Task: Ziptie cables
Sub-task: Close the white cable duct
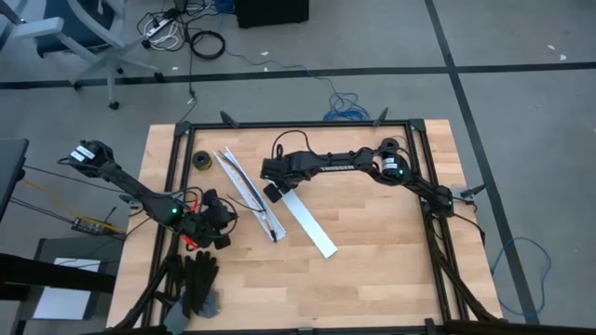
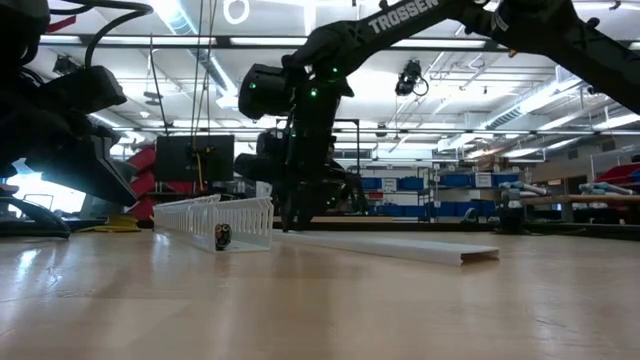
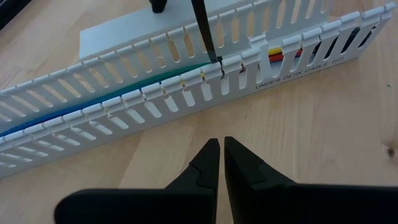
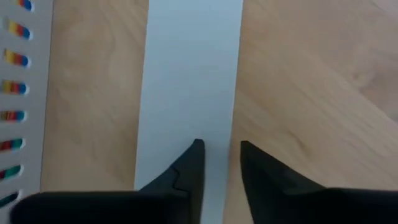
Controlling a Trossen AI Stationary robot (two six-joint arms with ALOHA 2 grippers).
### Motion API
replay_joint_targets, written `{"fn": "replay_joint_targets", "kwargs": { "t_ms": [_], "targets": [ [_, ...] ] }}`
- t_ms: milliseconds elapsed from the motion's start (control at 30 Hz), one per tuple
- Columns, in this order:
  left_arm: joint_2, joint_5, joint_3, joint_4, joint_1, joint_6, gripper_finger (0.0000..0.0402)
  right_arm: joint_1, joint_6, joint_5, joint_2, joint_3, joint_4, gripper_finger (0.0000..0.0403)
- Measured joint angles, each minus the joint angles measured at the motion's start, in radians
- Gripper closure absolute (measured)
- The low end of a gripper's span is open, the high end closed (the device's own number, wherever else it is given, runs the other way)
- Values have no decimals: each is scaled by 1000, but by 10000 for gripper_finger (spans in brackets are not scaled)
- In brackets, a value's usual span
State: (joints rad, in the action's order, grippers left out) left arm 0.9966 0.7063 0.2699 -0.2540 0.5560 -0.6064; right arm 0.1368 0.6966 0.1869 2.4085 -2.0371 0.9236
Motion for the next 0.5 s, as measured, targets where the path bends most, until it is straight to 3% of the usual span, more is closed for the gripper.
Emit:
{"fn": "replay_joint_targets", "kwargs": {
  "t_ms": [233,500],
  "targets": [
    [0,0,0,0,0,0,402,-26,-45,2,0,-90,-16,217],
    [0,0,0,8,0,0,402,-37,-89,-21,0,-93,26,128]
  ]
}}
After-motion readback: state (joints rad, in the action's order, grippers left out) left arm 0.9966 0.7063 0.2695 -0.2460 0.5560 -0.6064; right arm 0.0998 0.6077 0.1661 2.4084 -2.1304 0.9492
